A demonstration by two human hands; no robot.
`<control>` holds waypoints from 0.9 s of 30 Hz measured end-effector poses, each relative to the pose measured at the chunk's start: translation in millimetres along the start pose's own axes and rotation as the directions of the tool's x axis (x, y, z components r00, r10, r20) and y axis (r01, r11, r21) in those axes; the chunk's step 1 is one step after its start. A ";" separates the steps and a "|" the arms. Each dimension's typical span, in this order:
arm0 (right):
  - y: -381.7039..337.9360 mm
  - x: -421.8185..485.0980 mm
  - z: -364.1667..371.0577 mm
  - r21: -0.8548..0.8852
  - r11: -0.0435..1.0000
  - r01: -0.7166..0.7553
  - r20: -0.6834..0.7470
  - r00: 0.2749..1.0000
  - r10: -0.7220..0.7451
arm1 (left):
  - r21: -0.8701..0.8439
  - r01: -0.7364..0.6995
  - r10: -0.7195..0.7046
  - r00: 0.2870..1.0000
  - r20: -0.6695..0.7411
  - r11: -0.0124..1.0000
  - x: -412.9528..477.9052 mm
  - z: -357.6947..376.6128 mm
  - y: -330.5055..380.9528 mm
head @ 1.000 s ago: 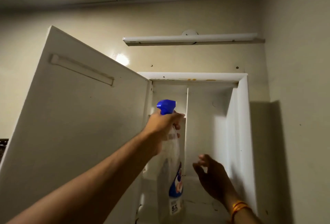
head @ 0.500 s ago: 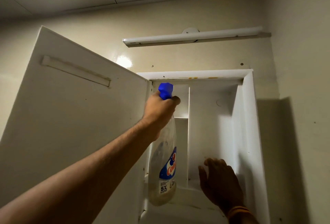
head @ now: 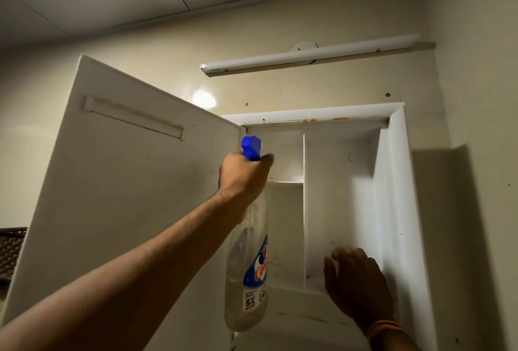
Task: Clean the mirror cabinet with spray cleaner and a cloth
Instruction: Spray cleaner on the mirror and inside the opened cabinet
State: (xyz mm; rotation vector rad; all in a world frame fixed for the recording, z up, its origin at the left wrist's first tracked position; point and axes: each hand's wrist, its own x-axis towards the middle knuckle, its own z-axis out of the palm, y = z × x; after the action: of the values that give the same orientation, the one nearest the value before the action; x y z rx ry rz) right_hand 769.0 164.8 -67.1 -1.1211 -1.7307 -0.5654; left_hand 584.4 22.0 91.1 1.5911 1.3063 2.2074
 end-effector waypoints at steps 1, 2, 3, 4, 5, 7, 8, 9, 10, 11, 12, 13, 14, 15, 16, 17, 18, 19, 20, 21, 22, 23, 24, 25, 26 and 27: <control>0.0 -0.2 -0.2 -0.005 1.000 0.010 -0.029 1.000 -0.010 | 0.010 0.006 -0.006 1.000 -0.017 1.000 -2.0 0.1 -3.6; -2.6 -1.4 -3.9 -0.007 1.000 0.010 -0.047 0.999 -0.010 | 0.017 0.015 -0.015 0.999 -0.031 1.000 -3.9 -0.3 -8.0; -4.7 -2.6 -7.5 -0.032 0.999 0.007 -0.051 0.999 -0.009 | 0.019 0.024 -0.023 0.999 -0.040 1.000 -5.8 -1.5 -11.3; -5.5 -3.7 -10.1 -0.047 0.999 -0.009 -0.026 1.000 0.008 | 0.018 0.032 -0.031 0.999 -0.040 0.999 -7.1 -2.7 -13.6; -4.5 -4.6 -12.1 -0.041 0.999 -0.033 -0.002 0.999 0.033 | 0.014 0.041 -0.040 0.999 -0.035 0.999 -9.0 -3.9 -15.0; -3.7 -5.1 -12.8 0.004 0.999 -0.040 -0.008 0.999 0.040 | 0.021 0.047 -0.046 0.998 -0.042 0.999 -11.3 -6.0 -17.1; -3.8 -5.5 -12.2 0.031 0.999 -0.040 -0.027 0.999 0.041 | 0.037 0.045 -0.043 0.997 -0.060 0.998 -11.7 -6.8 -18.7; -2.3 -5.4 -8.9 0.035 0.999 -0.041 -0.039 0.998 0.042 | 0.062 0.040 -0.035 0.996 -0.084 0.997 -12.3 -7.5 -20.2; -1.9 -5.5 -7.8 0.026 0.999 -0.039 -0.048 0.998 0.040 | 0.100 0.036 -0.025 0.994 -0.110 0.994 -12.9 -8.1 -22.9; -0.7 -5.6 -5.9 0.020 1.000 -0.024 -0.053 0.998 0.025 | 0.141 0.036 -0.017 0.991 -0.131 0.989 -13.9 -8.7 -25.0; -0.3 -5.0 -5.7 0.008 1.000 -0.004 -0.065 0.998 0.004 | 0.173 0.041 -0.017 0.990 -0.142 0.984 -15.1 -9.0 -27.6; 1.3 -4.1 -4.3 -0.005 1.000 0.017 -0.059 0.998 -0.018 | 0.187 0.046 -0.020 0.990 -0.141 0.981 -16.4 -9.2 -29.4; 2.1 -3.7 -4.3 -0.013 1.000 0.027 -0.046 0.999 -0.027 | 0.189 0.052 -0.027 0.990 -0.135 0.981 -17.2 -9.1 -30.7; 3.5 -3.6 -2.9 -0.024 0.999 0.035 -0.045 0.998 -0.036 | 0.186 0.063 -0.041 0.991 -0.124 0.981 -18.3 -9.0 -31.2; 3.6 -3.6 -2.4 -0.034 0.999 0.039 -0.043 0.998 -0.041 | 0.187 0.073 -0.053 0.992 -0.111 0.980 -18.5 -8.8 -31.9; 3.3 -3.6 -2.7 -0.031 0.999 0.034 -0.037 0.999 -0.036 | 0.191 0.078 -0.060 0.993 -0.098 0.978 -19.1 -8.2 -32.5; 2.7 -3.4 -3.4 -0.028 0.999 0.028 -0.028 0.999 -0.029 | 0.196 0.075 -0.060 0.995 -0.083 0.978 -19.6 -7.5 -33.4; 2.1 -3.6 -4.3 -0.026 0.999 0.026 -0.028 0.999 -0.027 | 0.196 0.069 -0.057 0.996 -0.066 0.978 -20.6 -6.4 -34.1; 1.4 -3.9 -5.5 -0.024 1.000 0.016 -0.033 0.999 -0.017 | 0.195 0.065 -0.056 0.997 -0.050 0.979 -21.3 -4.7 -35.1; 0.7 -4.6 -5.4 -0.009 1.000 0.009 -0.034 0.999 -0.009 | 0.197 0.063 -0.056 0.998 -0.042 0.978 -22.4 -3.5 -35.8; -0.4 -5.2 -7.5 0.018 1.000 -0.007 -0.036 0.999 0.008 | 0.201 0.058 -0.052 0.998 -0.035 0.978 -23.7 -1.9 -36.1; -1.3 -4.8 -8.8 0.038 0.999 -0.018 -0.041 0.999 0.019 | 0.194 0.046 -0.043 0.999 -0.021 0.980 -25.2 -0.4 -35.1; -3.1 -4.3 -10.1 0.024 0.999 -0.035 -0.032 0.999 0.035 | 0.164 0.030 -0.032 0.999 0.008 0.986 -26.6 1.6 -32.9; -3.6 -3.6 -10.0 -0.008 0.999 -0.040 -0.021 0.999 0.039 | 0.114 0.017 -0.023 0.998 0.052 0.993 -28.6 4.6 -29.2; -5.3 -2.5 -9.5 -0.034 0.999 -0.023 -0.026 0.999 0.022 | 0.067 0.007 -0.013 0.995 0.099 0.998 -30.2 7.6 -24.8; -5.0 -1.6 -6.8 -0.042 0.999 0.006 -0.041 0.999 -0.008 | 0.034 -0.004 -0.001 0.990 0.143 0.999 -32.8 11.0 -19.4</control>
State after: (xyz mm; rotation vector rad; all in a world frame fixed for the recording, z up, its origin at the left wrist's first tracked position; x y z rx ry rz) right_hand 768.0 156.6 -65.1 -1.1254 -1.6954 -0.6270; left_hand 600.8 22.4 55.0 1.7269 1.3097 2.0387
